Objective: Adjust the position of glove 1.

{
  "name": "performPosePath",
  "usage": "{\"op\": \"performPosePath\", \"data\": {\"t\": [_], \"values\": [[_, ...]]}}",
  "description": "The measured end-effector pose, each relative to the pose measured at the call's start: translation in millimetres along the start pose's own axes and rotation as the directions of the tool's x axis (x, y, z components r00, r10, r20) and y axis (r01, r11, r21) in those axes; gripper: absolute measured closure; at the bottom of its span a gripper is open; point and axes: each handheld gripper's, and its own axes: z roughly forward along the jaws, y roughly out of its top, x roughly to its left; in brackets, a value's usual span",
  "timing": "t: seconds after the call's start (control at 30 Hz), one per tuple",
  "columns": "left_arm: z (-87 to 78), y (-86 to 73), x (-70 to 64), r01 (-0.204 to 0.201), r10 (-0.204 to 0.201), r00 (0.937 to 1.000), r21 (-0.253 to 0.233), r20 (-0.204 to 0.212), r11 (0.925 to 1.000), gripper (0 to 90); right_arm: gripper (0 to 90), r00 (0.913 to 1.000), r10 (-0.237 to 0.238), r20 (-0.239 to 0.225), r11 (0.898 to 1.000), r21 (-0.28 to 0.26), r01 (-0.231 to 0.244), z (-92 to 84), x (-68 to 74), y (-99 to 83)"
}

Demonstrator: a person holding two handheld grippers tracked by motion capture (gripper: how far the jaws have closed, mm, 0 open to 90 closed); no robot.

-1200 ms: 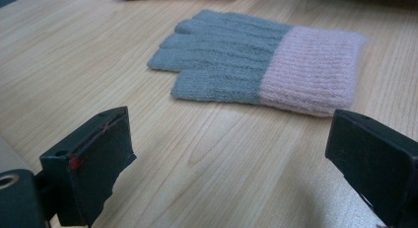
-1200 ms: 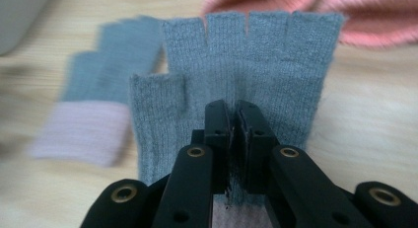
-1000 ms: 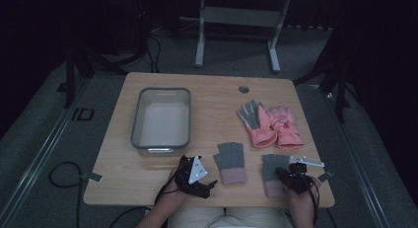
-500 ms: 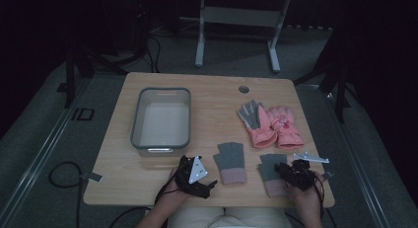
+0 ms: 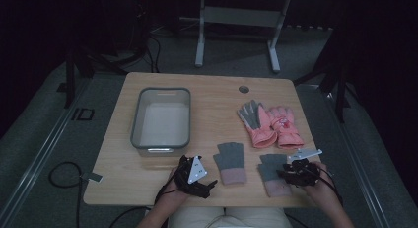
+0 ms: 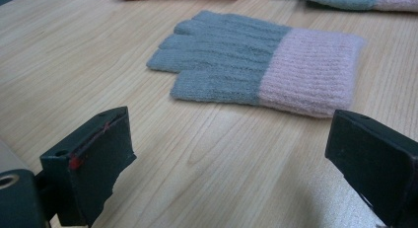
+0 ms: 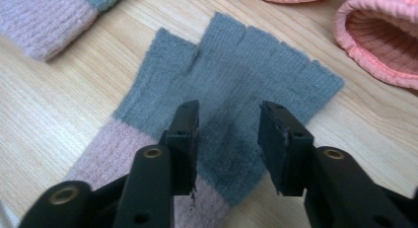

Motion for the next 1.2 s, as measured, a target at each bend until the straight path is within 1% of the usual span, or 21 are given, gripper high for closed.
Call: {"op": "performPosePath", "data": {"t": [0.17,0.2,0.27,0.33,0.37,0.47,0.53,0.57,0.63,0.67,0.7,0.77,0.8,0.83,0.9,0.93,0.97,1.03,1.07,1.17,1.2], "values": [[0.2,0.2,-0.4,-0.003,0.003,1.0,0.002,-0.001,1.0,3.5,56.3,1.0,0.002,0.0,1.0,-0.004,-0.002,4.1,1.1,-3.1],[0.1,0.2,-0.4,-0.004,0.004,1.0,0.002,-0.001,1.0,3.4,55.9,1.0,0.006,0.003,1.0,0.006,-0.006,6.8,0.7,-4.7],[0.1,0.1,-0.6,-0.005,0.005,1.0,0.001,-0.004,1.0,3.5,55.5,0.9994,0.029,0.02,0.999,0.031,-0.03,12.4,0.9,-8.2],[0.0,0.1,-0.8,-0.006,0.006,1.0,-0.001,-0.004,1.0,3.5,56.0,0.9985,0.048,0.026,0.998,0.03,-0.049,12.4,1.6,-8.3],[0.2,0.2,-0.7,-0.006,0.006,1.0,0.003,-0.002,1.0,3.5,58.9,0.9981,0.045,0.042,0.998,0.042,-0.047,12.9,3.7,-6.7],[0.3,0.2,-0.7,-0.004,0.004,1.0,0.003,-0.006,1.0,3.5,69.3,0.9974,0.045,0.056,0.998,0.05,-0.048,13.5,8.2,-4.7],[-0.1,0.1,-0.7,-0.006,0.006,1.0,0.001,-0.007,1.0,3.4,71.6,0.9962,0.055,0.067,0.997,0.046,-0.058,13.8,10.0,-4.7],[0.1,0.1,-0.7,-0.004,0.004,1.0,0.002,-0.007,1.0,3.5,76.5,0.994,0.066,0.088,0.997,0.035,-0.069,14.0,14.2,-5.6],[0.5,0.3,-0.7,-0.003,0.003,1.0,0.006,-0.007,1.0,3.5,80.0,0.99,0.097,0.102,0.995,0.017,-0.099,14.0,16.2,-7.0],[0.6,0.4,-0.8,-0.003,0.003,1.0,0.007,-0.008,1.0,3.5,80.0,0.99,0.097,0.102,0.995,0.017,-0.099,14.0,16.2,-7.0],[0.4,0.3,-0.7,-0.002,0.002,0.9999,0.006,-0.01,1.0,3.4,82.1,0.9855,0.133,0.106,0.991,-0.003,-0.133,13.8,17.1,-8.7],[0.4,0.3,-0.5,0.001,0.0,0.9999,0.006,-0.013,1.0,3.5,83.2,0.984,0.144,0.106,0.99,-0.008,-0.144,13.6,16.8,-9.1],[0.4,0.3,-0.2,0.005,-0.005,0.9999,0.004,-0.012,1.0,3.4,84.1,0.9817,0.163,0.099,0.987,-0.016,-0.162,12.7,16.9,-8.9],[0.4,0.3,-0.2,0.005,-0.005,0.9999,0.004,-0.012,1.0,3.4,84.1,0.9817,0.163,0.099,0.987,-0.016,-0.162,12.7,16.9,-8.9],[-0.1,0.0,-0.1,0.003,-0.003,0.9999,0.0,-0.012,1.0,3.4,84.9,0.9786,0.193,0.071,0.981,-0.041,-0.191,4.8,17.2,-5.5],[-0.1,0.0,-0.1,0.003,-0.003,0.9999,-0.001,-0.011,1.0,3.4,84.9,0.9786,0.193,0.071,0.981,-0.041,-0.191,4.8,17.2,-5.5],[0.3,0.2,0.0,0.005,-0.005,1.0,0.004,-0.008,1.0,3.4,85.0,0.9793,0.195,0.055,0.979,-0.064,-0.191,-1.9,19.8,-0.7],[0.5,0.3,0.0,0.005,-0.005,1.0,0.004,-0.007,1.0,3.4,85.0,0.9817,0.182,0.056,0.981,-0.082,-0.177,-6.9,21.8,3.8],[0.4,0.3,0.1,0.005,-0.005,1.0,0.004,-0.007,1.0,3.4,85.0,0.9852,0.167,0.04,0.981,-0.105,-0.162,-13.9,24.9,12.1],[0.0,0.1,0.1,0.006,-0.006,1.0,0.0,-0.007,1.0,3.4,85.0,0.9865,0.161,0.03,0.981,-0.116,-0.157,-16.4,26.0,16.5],[0.1,0.0,-0.1,0.005,-0.005,1.0,-0.001,-0.007,1.0,3.4,85.0,0.9886,0.15,-0.009,0.977,-0.151,-0.15,-23.8,29.3,29.3]]}}
